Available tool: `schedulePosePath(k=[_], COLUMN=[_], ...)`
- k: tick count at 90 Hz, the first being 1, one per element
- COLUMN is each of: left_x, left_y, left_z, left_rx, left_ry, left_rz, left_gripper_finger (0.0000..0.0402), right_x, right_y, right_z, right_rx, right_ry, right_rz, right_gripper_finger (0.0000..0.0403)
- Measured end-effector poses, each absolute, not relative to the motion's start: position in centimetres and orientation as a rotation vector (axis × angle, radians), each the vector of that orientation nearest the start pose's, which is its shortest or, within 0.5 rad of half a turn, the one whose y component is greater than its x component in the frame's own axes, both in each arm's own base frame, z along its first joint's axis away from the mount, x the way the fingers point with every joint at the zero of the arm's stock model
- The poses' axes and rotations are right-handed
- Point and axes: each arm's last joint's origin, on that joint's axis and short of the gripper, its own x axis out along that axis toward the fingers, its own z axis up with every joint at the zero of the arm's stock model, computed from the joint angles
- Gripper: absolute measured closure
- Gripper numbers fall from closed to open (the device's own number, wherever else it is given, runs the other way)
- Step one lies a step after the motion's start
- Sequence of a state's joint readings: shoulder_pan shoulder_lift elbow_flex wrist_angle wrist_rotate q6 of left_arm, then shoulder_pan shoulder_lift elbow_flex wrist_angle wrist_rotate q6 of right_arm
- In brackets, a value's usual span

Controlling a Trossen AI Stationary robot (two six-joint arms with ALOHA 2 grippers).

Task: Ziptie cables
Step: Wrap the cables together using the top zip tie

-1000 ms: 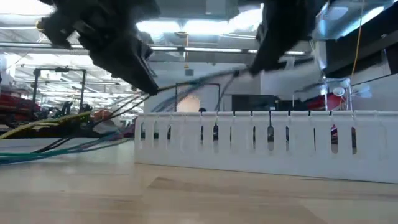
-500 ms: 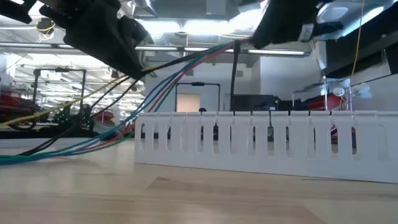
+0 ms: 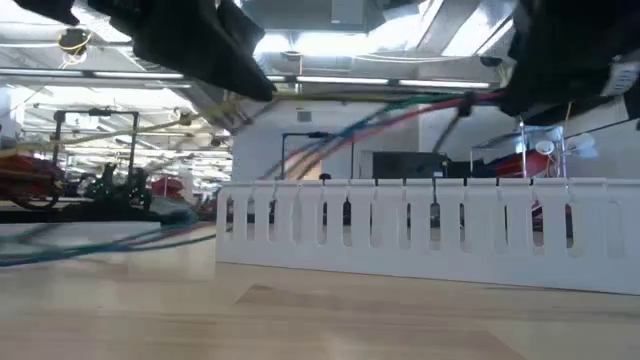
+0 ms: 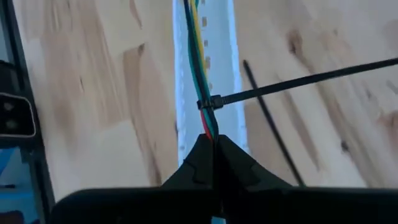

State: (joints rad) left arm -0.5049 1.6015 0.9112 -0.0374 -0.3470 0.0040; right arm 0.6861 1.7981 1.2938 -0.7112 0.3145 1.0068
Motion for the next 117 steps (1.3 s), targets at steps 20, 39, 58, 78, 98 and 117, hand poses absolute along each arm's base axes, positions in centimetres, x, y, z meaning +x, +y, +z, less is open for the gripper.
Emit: schedulePosePath(k=[20,39,58,78,98,117], left_x=[28.9,28.0,25.9,24.2,23.6,23.9], left_y=[-14.7,-14.3,-13.0,-11.3,-9.9,-9.7], left_z=[18.9,19.9,22.7,24.2,23.0,22.2], left_rx=[0.329,0.285,0.203,0.169,0.113,0.091], left_ry=[0.699,0.726,0.737,0.774,0.874,0.84], left_rz=[-0.149,-0.12,-0.071,0.043,0.143,0.152], left_gripper_finger=[0.0401,0.0401,0.0357,0.0286,0.026,0.0258], right_x=[27.5,29.9,33.9,36.6,35.2,32.1], right_y=[21.9,19.6,16.0,8.2,3.7,4.1], right_z=[20.0,21.1,25.0,25.3,20.6,17.0], right_rx=[0.288,0.202,0.042,-0.103,-0.136,-0.127], right_ry=[1.141,1.107,0.998,1.023,1.199,1.369], right_rz=[-0.238,-0.219,-0.156,-0.226,-0.311,-0.383], right_gripper_finger=[0.0399,0.0399,0.0399,0.0398,0.0398,0.0376])
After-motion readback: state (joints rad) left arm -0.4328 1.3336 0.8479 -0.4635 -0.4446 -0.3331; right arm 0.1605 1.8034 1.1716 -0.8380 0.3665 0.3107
